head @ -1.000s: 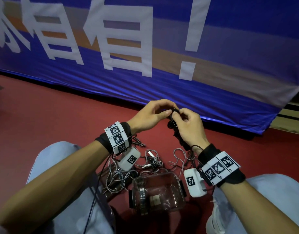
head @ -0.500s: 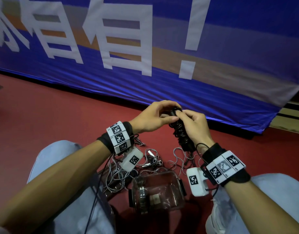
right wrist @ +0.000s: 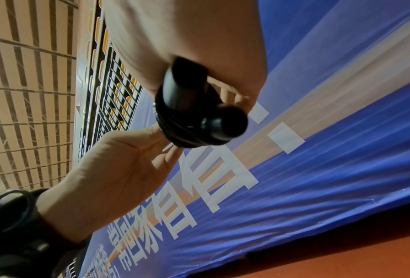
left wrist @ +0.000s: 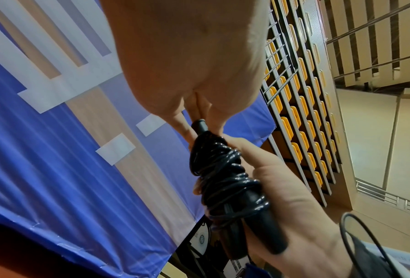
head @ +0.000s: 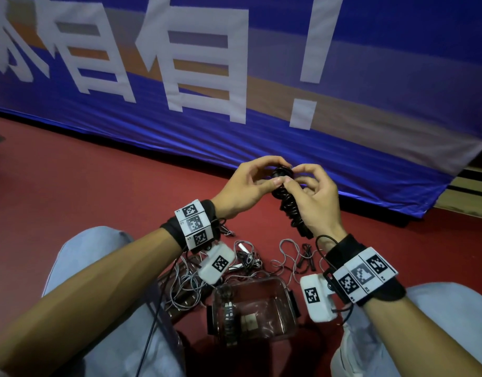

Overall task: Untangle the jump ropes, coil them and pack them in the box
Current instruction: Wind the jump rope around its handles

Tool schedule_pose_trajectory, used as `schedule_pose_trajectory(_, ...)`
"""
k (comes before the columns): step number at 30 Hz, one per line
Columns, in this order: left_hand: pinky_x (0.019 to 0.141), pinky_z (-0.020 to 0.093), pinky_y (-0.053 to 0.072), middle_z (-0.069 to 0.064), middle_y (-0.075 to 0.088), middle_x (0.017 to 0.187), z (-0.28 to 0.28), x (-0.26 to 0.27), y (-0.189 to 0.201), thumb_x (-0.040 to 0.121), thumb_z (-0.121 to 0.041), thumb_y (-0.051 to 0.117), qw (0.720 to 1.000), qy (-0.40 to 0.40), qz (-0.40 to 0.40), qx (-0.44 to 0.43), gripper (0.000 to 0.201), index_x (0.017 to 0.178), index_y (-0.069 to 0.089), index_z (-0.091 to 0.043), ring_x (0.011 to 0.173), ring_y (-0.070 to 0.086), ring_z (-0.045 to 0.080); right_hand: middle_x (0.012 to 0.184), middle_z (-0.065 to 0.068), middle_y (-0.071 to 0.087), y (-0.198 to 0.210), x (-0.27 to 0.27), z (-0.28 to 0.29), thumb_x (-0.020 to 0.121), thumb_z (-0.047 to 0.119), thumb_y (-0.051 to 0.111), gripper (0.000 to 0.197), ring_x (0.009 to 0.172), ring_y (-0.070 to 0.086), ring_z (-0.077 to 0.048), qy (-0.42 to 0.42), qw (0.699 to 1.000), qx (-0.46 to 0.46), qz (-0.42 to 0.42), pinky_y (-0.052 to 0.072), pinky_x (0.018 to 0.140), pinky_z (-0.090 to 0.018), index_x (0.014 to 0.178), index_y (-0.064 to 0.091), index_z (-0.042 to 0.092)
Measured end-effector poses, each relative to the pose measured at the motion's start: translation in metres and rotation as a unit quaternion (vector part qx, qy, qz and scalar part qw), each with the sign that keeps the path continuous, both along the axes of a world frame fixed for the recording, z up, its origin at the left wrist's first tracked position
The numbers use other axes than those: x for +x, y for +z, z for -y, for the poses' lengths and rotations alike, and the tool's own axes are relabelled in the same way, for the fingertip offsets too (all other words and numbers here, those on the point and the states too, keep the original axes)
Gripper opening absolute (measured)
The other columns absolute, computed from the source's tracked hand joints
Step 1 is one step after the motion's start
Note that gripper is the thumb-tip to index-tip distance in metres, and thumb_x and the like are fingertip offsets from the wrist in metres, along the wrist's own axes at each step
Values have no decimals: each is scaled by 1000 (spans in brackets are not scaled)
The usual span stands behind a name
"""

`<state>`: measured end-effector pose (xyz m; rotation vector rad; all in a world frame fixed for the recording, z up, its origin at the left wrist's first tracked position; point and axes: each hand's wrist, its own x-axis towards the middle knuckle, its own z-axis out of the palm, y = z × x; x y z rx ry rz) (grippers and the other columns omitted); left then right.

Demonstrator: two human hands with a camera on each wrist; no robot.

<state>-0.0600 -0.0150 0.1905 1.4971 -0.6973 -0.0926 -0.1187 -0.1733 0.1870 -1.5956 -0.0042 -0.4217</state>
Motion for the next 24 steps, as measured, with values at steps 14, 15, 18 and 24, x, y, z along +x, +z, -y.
schedule_pose_trajectory(14, 86, 27, 55, 10, 74, 108, 4, -1, 0, 93, 1, 67, 995, 49, -78, -38, 23, 115, 69, -2, 98, 70, 17, 94, 1, 72, 3, -6, 5, 98, 16, 67, 4, 69, 67, -33, -7, 993, -95, 65, 57, 63, -51, 100, 66, 20)
schedule_pose_trajectory(15, 85, 27, 55, 9, 74, 107, 1, 1, 1, 92, 1, 67, 995, 55, -74, -35, 21, 112, 70, -3, 97, 70, 15, 96, 1, 73, 5, -6, 7, 100, 15, 65, 4, 74, 71, -30, 9, 994, -92, 58, 60, 68, -49, 102, 67, 17)
schedule_pose_trajectory(18, 89, 30, 57, 10, 76, 106, -7, 7, 8, 91, 0, 69, 997, 56, -53, -4, 21, 112, 72, -1, 98, 71, 18, 97, -2, 74, 9, -3, 14, 101, 18, 65, 8, 77, 74, -20, 52, 992, -114, 25, 61, 69, -36, 107, 67, 14)
schedule_pose_trajectory(24, 96, 35, 55, 4, 76, 108, -18, 9, 12, 89, -8, 74, 994, 43, -10, 96, 26, 114, 73, -3, 105, 72, 18, 83, -10, 74, 7, 6, 26, 99, 19, 67, 13, 64, 68, -25, 143, 985, -82, -56, 61, 61, -35, 99, 63, 6)
